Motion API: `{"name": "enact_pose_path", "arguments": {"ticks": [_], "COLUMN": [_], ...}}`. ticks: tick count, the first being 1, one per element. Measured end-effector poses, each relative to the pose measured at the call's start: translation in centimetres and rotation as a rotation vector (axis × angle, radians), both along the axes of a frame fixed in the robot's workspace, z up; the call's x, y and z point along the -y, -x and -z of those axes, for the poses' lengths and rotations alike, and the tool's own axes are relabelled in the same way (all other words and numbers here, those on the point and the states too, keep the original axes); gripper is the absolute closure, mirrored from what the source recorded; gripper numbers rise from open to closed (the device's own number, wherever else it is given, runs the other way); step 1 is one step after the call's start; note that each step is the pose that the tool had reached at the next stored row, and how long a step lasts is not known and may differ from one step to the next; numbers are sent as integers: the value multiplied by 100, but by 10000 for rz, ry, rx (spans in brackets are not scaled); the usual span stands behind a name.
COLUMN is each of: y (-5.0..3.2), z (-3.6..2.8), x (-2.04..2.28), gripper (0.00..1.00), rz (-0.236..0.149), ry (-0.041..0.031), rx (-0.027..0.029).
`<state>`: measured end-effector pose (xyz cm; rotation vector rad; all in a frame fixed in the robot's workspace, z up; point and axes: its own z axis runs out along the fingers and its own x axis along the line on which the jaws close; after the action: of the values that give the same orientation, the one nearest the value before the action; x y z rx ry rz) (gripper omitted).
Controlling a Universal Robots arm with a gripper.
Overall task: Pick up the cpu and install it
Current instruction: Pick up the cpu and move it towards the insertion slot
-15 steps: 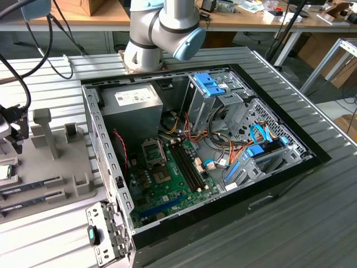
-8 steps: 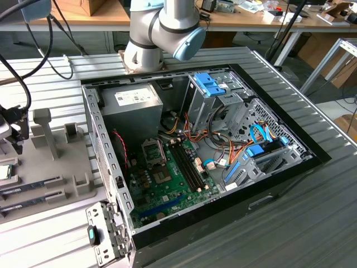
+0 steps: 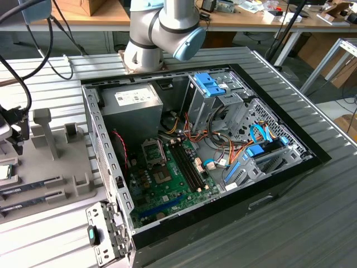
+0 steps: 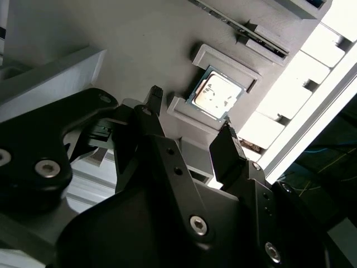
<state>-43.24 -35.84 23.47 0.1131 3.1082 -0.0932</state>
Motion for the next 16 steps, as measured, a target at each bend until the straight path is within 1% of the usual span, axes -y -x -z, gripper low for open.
{"name": "enact_pose_path", "arguments": {"ticks": [4, 8, 9, 12, 16], "y": [3, 51, 58, 106, 116], "z": [13, 21, 22, 38, 49], "x": [1, 4, 6, 12, 17], "gripper": [38, 38, 38, 38, 38], "rz": [-33, -87, -122, -422, -482], "ry": [0, 0, 0, 1, 1], "rx": [0, 0, 0, 0, -1]}}
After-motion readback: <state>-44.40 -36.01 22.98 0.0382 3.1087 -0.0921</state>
